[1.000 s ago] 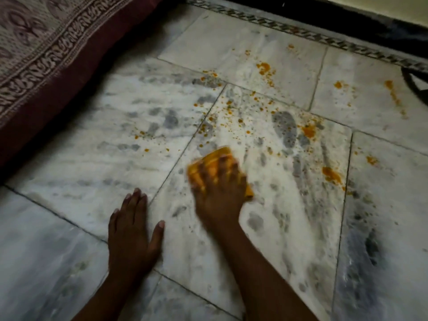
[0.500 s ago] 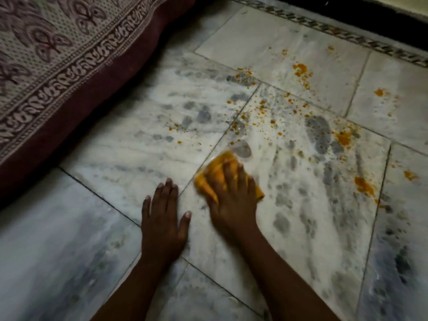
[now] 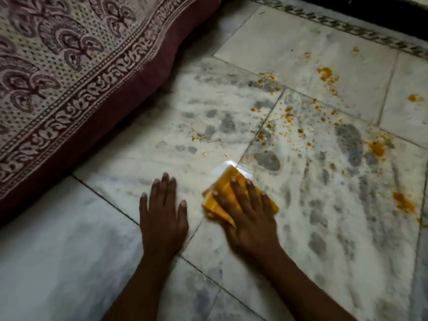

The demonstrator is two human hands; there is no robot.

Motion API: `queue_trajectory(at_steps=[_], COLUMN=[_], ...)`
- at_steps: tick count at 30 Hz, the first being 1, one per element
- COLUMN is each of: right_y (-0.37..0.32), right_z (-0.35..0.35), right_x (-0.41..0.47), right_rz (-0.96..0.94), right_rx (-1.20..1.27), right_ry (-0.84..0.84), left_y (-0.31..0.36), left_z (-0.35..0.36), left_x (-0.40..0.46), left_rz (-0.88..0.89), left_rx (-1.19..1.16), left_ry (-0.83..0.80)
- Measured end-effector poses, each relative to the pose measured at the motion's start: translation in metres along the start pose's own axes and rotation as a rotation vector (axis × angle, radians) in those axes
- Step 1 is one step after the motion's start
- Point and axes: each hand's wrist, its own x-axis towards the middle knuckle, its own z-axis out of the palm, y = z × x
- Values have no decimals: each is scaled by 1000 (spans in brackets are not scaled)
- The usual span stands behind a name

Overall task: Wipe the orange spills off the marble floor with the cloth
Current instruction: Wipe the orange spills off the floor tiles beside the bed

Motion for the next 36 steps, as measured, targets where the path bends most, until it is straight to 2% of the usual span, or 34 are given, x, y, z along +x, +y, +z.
queue_trajectory(at_steps=[3,5,6,10,12,14,16,19,21,23,26,29,31,33,36], right_y=[23,10,-2,-37,-24,6,23,9,-11,-26,-40,-27,6,39,33], right_z=[-2,11,20,40,34,23,16,37,53,64,64,38,21,14,41], right_x=[32,81,104,149,134,115,114,163,212,250,247,176,135,138,215], right_rz=[207,337,291,-111,-230,-263,-84,209,256,276,42,-249,-287,-162,223], right_rx=[-39,-45,-37,-34,-69,-82,-57,-63,-19,41,55,22,1,2,-29], right_ry=[-19,-10,-18,-66,-21,-28,-57,-40,-23,-84,-127,-102,-111,-87,-49], left_y=[4,4,5,-1,-4,2,0,-11,-21,-25,-25,-26,-28,-24,-23], left_z=[-1,-2,-1,-1,-1,0,-1,3,10,15,19,15,10,8,9], left_x=[-2,1,-2,2,5,1,1,34,72,100,105,101,102,101,102], left_rz=[16,8,1,5,-31,-58,-70,-154,-201,-195,-184,-181,-202,-199,-202], left_rx=[17,41,48,-15,-41,-71,-99,-123,-85,-5,43,14,9,11,7], left_ry=[-12,-31,-33,-17,0,-9,-15,2,8,13,63,65,42,34,17])
